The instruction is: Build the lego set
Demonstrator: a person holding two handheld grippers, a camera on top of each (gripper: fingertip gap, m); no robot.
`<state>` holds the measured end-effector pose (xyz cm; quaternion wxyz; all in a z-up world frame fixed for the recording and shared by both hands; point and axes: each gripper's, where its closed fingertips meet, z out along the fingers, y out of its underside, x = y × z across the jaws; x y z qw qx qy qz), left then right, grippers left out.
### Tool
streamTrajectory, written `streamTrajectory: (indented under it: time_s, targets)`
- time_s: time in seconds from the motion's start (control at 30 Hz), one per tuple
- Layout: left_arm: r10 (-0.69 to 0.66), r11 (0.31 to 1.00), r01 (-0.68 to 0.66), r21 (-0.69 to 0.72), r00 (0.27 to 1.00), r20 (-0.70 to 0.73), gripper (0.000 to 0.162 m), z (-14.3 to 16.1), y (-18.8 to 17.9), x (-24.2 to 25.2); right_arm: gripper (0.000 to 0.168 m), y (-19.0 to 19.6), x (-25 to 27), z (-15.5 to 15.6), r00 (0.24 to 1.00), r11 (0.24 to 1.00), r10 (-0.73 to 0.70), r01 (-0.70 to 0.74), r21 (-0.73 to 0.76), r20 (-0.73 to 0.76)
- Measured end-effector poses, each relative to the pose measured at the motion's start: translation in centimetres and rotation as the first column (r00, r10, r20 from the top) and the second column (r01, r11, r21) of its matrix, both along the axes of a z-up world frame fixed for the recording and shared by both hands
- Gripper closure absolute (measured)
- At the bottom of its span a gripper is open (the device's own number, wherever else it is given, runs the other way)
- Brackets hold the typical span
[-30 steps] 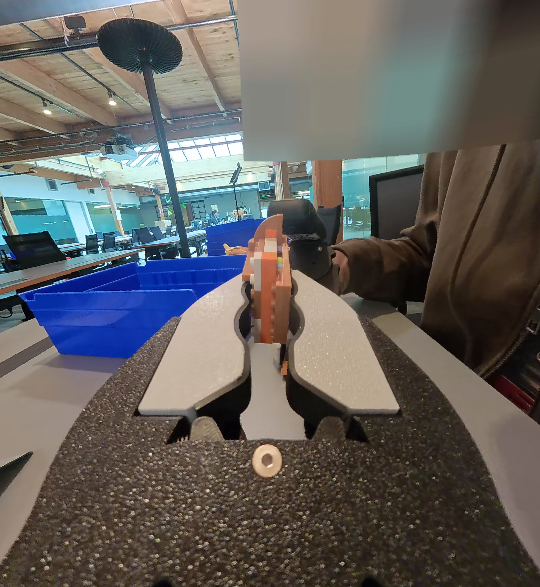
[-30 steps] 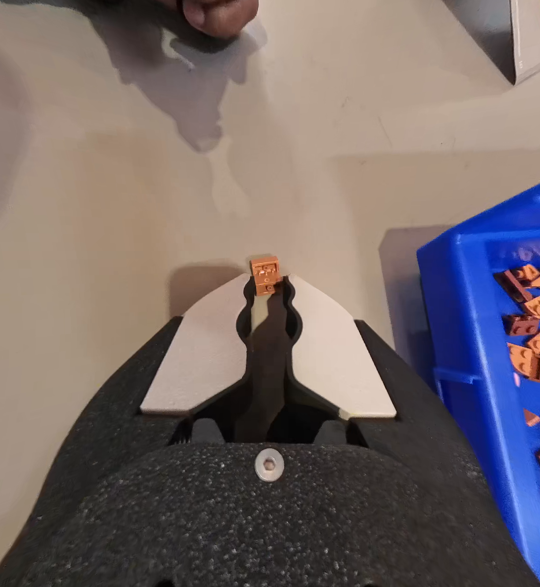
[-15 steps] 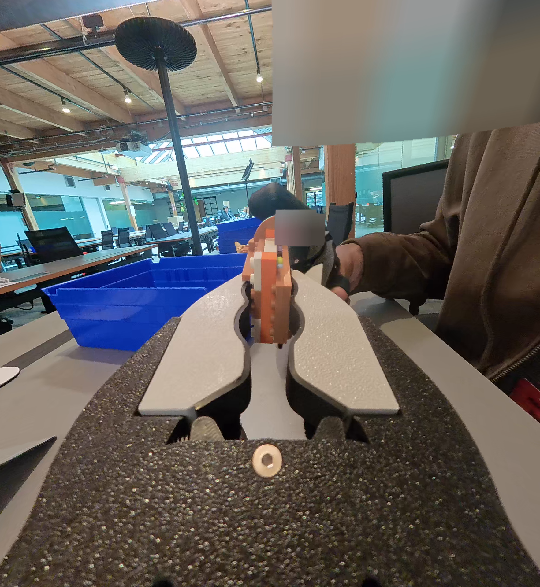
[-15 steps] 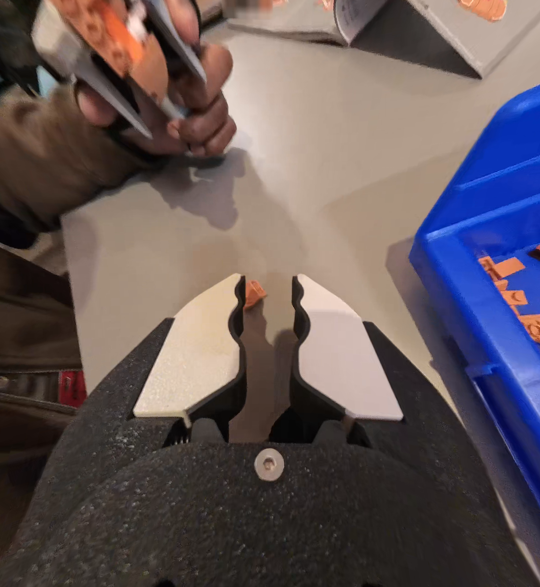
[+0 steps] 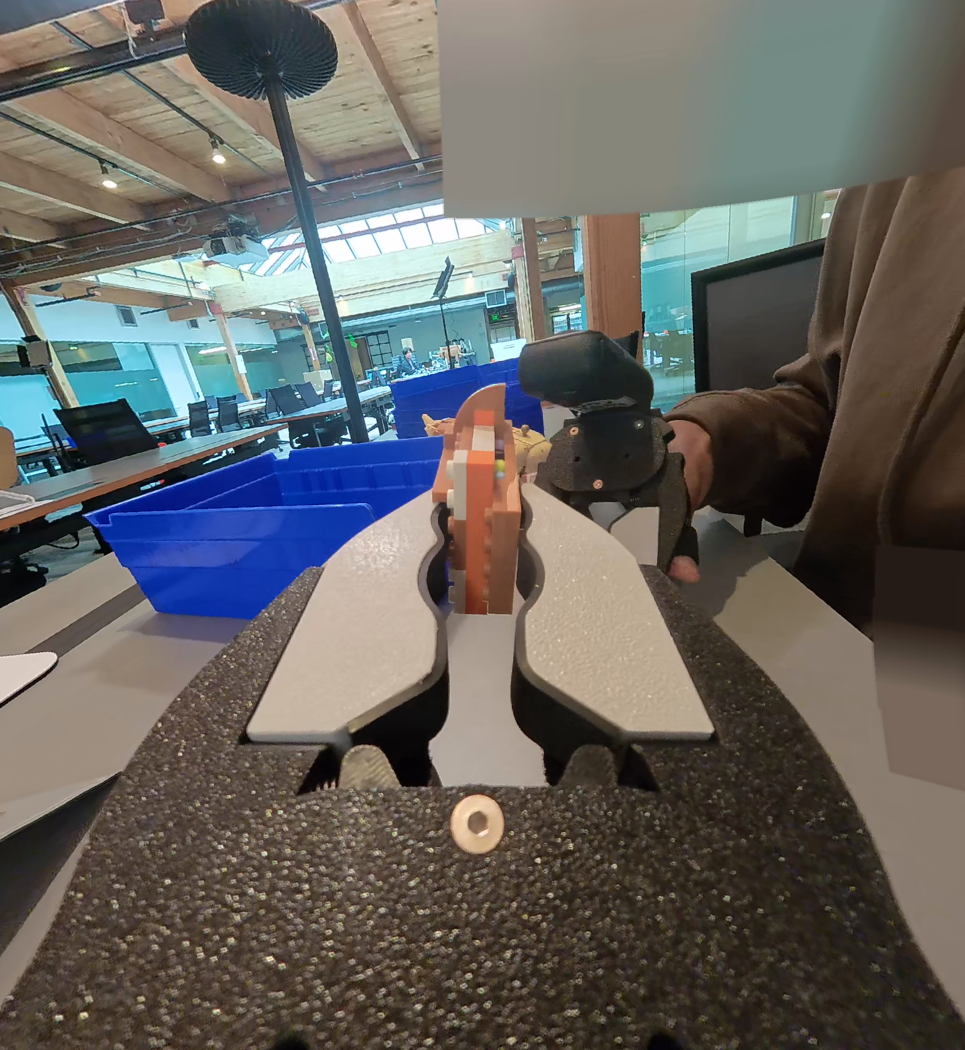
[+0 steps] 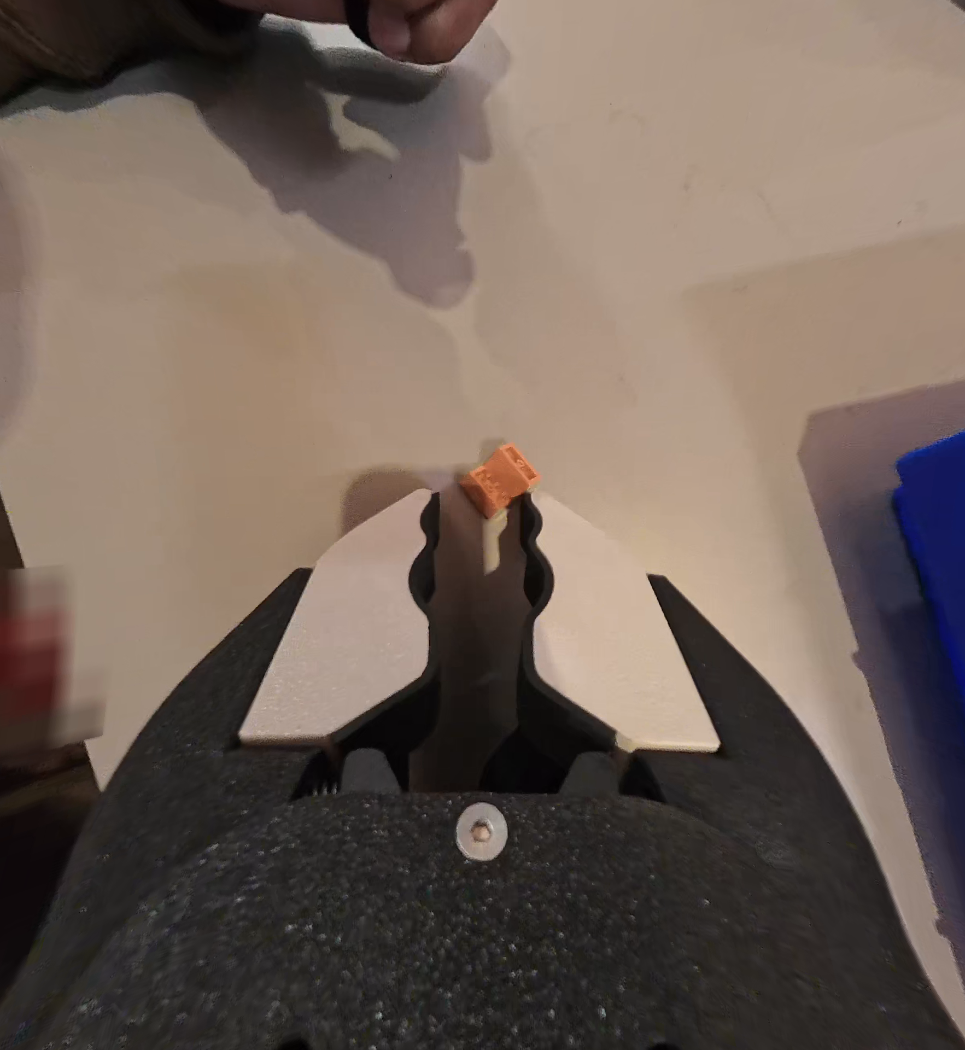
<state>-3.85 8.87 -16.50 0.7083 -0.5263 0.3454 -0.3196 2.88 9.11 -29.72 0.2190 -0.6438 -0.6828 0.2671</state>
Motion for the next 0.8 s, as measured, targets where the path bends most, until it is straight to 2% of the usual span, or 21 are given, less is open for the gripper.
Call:
streamTrajectory:
  time_s: [0.27,0.37,0.5,0.6,0.7,0.8]
  targets:
    - [-0.003,1.0,0.004,0.004,0.999,-0.037,0.141,-0.5,-0.1,0.2,0.148,0.2,-1.2,-0.1,0.997,0.99,0.072,-0.069,0.127,-0.018]
    - [-0.007,1.0,0.007,0.005,0.999,-0.047,0.141,-0.6,-0.2,0.2,0.148,0.3,-1.6,0.4,0.995,0.989,0.088,-0.08,0.127,-0.053]
    - [-0.051,0.998,0.054,0.027,0.996,-0.076,0.142,-0.6,-1.0,0.3,0.148,-0.6,-2.0,3.4,0.971,0.99,0.126,-0.135,-0.03,-0.201]
    - [-0.122,0.991,0.126,0.043,0.989,-0.088,0.142,-0.6,-2.2,0.6,0.148,-2.0,-2.1,7.3,0.921,0.949,0.157,-0.241,-0.203,-0.357]
    - [-0.215,0.975,0.217,0.039,0.975,-0.062,0.142,-0.3,-3.5,0.9,0.148,-3.8,-1.8,11.1,0.86,0.843,0.184,-0.386,-0.373,-0.476]
    - [-0.322,0.946,0.322,0.02,0.947,-0.018,0.141,0.0,-4.8,1.2,0.149,-5.4,-1.6,13.3,0.825,0.713,0.207,-0.496,-0.496,-0.527]
